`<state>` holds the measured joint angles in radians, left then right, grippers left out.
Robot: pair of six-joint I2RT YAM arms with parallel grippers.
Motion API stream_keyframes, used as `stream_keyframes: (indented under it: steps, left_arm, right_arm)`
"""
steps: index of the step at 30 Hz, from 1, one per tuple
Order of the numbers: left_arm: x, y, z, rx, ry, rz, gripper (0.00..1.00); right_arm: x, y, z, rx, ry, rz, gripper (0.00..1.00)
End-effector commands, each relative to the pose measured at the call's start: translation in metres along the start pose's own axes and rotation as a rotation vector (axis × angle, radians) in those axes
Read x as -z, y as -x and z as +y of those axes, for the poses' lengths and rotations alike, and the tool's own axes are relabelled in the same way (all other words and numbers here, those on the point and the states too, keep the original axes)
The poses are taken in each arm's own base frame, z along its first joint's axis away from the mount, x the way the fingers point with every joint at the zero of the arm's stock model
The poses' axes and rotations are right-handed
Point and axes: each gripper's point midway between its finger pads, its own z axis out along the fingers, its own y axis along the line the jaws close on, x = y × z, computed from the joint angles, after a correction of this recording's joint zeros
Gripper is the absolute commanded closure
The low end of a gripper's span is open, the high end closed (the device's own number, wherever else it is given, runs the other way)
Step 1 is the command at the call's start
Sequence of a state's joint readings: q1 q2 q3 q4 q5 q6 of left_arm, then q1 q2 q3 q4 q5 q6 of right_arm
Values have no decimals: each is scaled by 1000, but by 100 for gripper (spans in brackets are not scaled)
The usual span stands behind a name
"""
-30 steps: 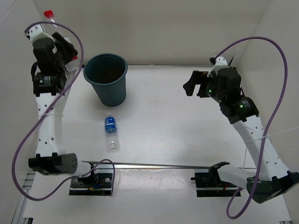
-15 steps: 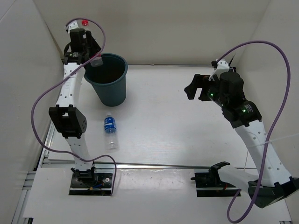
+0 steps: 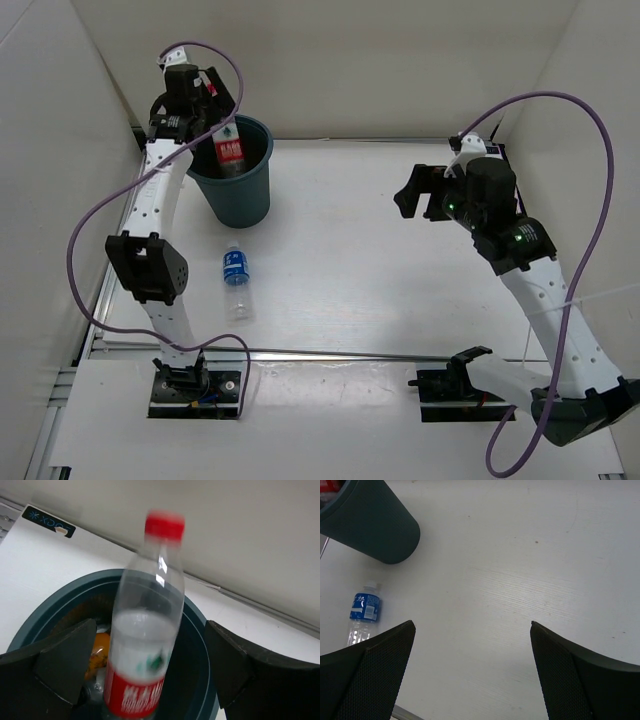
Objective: Put the plastic bottles in the bin
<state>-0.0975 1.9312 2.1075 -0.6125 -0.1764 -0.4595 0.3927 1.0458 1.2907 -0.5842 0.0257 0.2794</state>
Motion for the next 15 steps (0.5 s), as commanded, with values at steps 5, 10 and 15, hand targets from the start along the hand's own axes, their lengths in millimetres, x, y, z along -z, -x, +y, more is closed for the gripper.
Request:
stream_keyframes:
  steps: [5,10,15]
  left_arm:
    - [121,95,-8,-73,-48,-260,0]
    - [187,66,7,-112,-158,-219,0]
    - [216,-44,45,24,-153,-38,0]
  right_arm:
    - [-13,0,10,0,55,23,1]
    - [-15,3,15,-24,75,22,1]
    - [-19,-12,13,-45,76,53,1]
